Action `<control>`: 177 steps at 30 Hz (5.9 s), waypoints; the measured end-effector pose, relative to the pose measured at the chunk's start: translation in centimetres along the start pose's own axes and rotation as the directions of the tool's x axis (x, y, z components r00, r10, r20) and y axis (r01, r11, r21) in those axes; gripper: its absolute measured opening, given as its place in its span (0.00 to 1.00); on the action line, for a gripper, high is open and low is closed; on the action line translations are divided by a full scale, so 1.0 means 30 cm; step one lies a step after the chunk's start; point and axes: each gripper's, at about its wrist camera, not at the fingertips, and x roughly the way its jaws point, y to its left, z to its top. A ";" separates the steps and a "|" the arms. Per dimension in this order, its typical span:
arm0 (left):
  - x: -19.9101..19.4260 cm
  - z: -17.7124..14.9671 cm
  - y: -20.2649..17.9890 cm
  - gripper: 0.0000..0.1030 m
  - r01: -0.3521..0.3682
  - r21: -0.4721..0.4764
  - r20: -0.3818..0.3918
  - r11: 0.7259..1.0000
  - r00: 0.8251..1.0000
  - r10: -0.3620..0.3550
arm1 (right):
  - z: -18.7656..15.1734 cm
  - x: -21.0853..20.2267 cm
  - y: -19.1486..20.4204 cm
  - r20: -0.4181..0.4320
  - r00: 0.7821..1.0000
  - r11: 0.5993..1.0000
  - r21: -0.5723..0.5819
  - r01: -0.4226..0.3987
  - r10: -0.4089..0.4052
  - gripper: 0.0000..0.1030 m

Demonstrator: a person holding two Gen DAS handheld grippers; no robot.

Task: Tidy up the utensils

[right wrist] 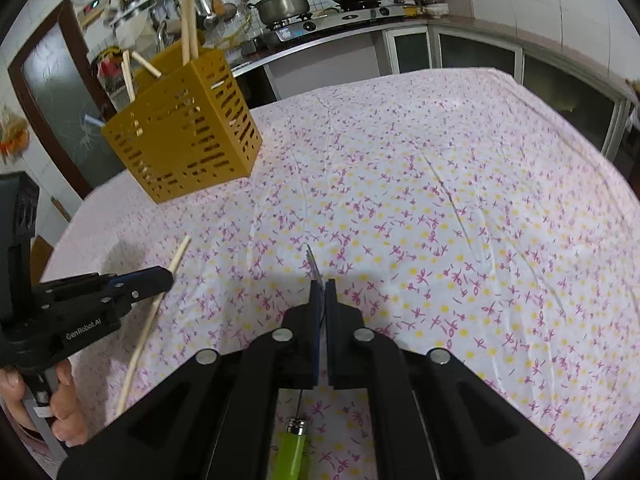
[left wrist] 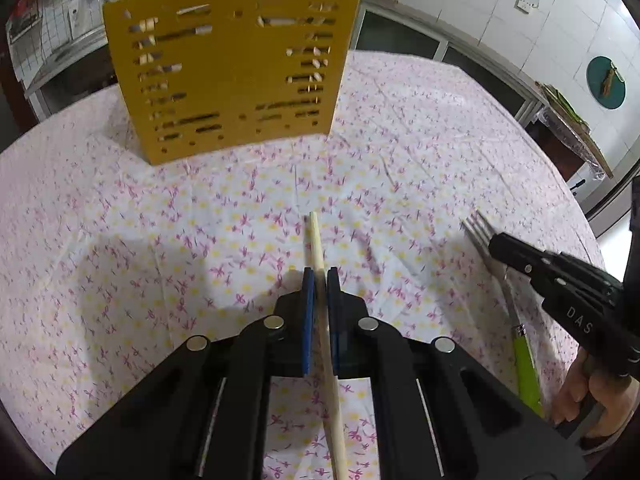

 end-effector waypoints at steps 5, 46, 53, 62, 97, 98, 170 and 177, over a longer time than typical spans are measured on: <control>0.006 -0.007 -0.003 0.05 -0.011 0.021 -0.011 1.000 1.000 0.012 | 0.008 0.012 0.011 -0.040 0.999 1.000 -0.009 0.006 -0.006 0.05; -0.537 0.160 0.195 0.04 0.041 0.018 0.506 0.999 0.861 -0.044 | 0.263 -0.354 0.308 0.393 0.918 0.990 -0.140 0.014 0.043 0.02; -0.577 0.270 0.199 0.04 -0.008 0.026 0.572 1.000 0.820 -0.008 | 0.399 -0.381 0.360 0.424 0.903 0.986 -0.168 0.011 0.062 0.02; -0.685 0.426 0.193 0.04 -0.072 0.013 0.690 0.997 0.722 0.044 | 0.566 -0.462 0.457 0.511 0.857 0.971 -0.231 0.062 0.066 0.02; -0.362 0.489 0.295 0.04 -0.076 -0.004 0.738 0.997 0.673 0.054 | 0.570 -0.109 0.567 0.531 0.846 0.928 -0.289 0.236 -0.049 0.02; -0.354 0.479 0.299 0.04 -0.081 -0.005 0.732 0.997 0.679 0.058 | 0.559 -0.098 0.562 0.526 0.849 0.929 -0.286 0.234 -0.052 0.02; -0.631 -0.565 0.239 0.95 -0.284 -0.105 0.703 0.953 0.657 0.273 | -0.354 -0.491 0.480 0.592 0.800 0.970 -0.124 0.211 -0.099 0.96; -0.631 -0.569 0.231 0.95 -0.288 -0.093 0.710 0.953 0.652 0.267 | -0.351 -0.487 0.481 0.588 0.802 0.969 -0.124 0.213 -0.101 0.96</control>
